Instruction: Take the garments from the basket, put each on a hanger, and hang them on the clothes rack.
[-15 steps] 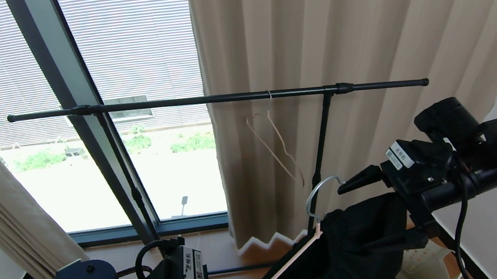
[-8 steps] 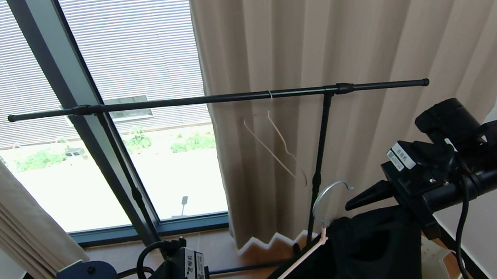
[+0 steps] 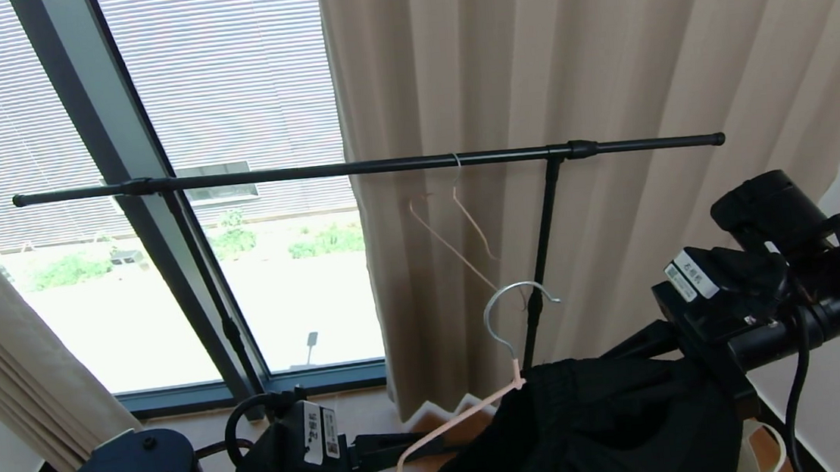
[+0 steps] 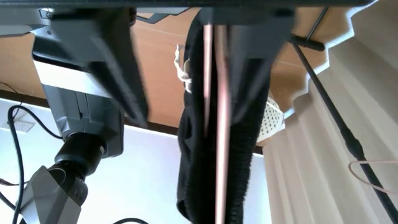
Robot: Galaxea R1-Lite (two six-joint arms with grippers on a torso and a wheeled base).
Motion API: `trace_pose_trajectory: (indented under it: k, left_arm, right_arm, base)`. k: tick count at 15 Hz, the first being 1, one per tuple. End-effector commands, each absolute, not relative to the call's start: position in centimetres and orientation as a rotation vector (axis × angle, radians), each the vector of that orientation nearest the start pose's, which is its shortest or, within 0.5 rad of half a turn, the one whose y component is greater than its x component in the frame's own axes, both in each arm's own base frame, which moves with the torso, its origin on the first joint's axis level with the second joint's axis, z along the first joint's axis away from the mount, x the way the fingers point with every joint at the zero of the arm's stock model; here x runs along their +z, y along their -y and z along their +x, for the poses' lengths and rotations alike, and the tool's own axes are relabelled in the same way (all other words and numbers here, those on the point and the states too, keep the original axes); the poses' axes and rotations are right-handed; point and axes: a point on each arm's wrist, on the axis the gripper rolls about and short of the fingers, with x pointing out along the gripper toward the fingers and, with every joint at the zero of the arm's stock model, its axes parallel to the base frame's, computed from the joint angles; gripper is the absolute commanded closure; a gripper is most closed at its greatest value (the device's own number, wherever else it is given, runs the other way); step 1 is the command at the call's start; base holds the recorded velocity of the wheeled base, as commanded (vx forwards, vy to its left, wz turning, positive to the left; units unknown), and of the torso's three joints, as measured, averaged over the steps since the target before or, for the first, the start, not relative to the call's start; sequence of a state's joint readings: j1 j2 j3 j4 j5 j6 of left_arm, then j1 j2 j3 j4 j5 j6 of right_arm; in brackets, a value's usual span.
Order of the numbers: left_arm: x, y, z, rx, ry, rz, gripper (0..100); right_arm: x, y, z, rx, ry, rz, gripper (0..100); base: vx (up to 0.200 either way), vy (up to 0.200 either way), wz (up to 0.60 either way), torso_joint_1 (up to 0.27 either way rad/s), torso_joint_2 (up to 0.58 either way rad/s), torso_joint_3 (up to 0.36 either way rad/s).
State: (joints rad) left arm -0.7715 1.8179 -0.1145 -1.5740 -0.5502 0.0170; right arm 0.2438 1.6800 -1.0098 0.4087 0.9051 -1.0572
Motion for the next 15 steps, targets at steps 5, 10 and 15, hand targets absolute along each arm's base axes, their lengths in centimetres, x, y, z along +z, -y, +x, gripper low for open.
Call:
trace_pose_trajectory:
  k: [5, 10, 15]
  left_arm:
    - [10.3, 15.8, 17.3, -1.234, -0.080, 0.013, 0]
    - [12.0, 14.7, 18.9, -1.159, -0.034, -0.064, 0]
    - [10.5, 15.1, 20.2, -1.126, -0.096, -0.076, 0]
  right_arm:
    - [17.6, -7.4, 23.3, 1.418, -0.378, -0.506, 100]
    - [18.9, -6.5, 23.0, 1.334, -0.386, -0.515, 100]
    - [19.7, -6.0, 23.0, 1.176, -0.397, -0.634, 100]
  base:
    - [0.000, 0.000, 0.00, 0.000, 0.00, 0.000]
    - [0.000, 0.000, 0.00, 0.000, 0.00, 0.000]
    - [0.000, 0.000, 0.00, 0.000, 0.00, 0.000]
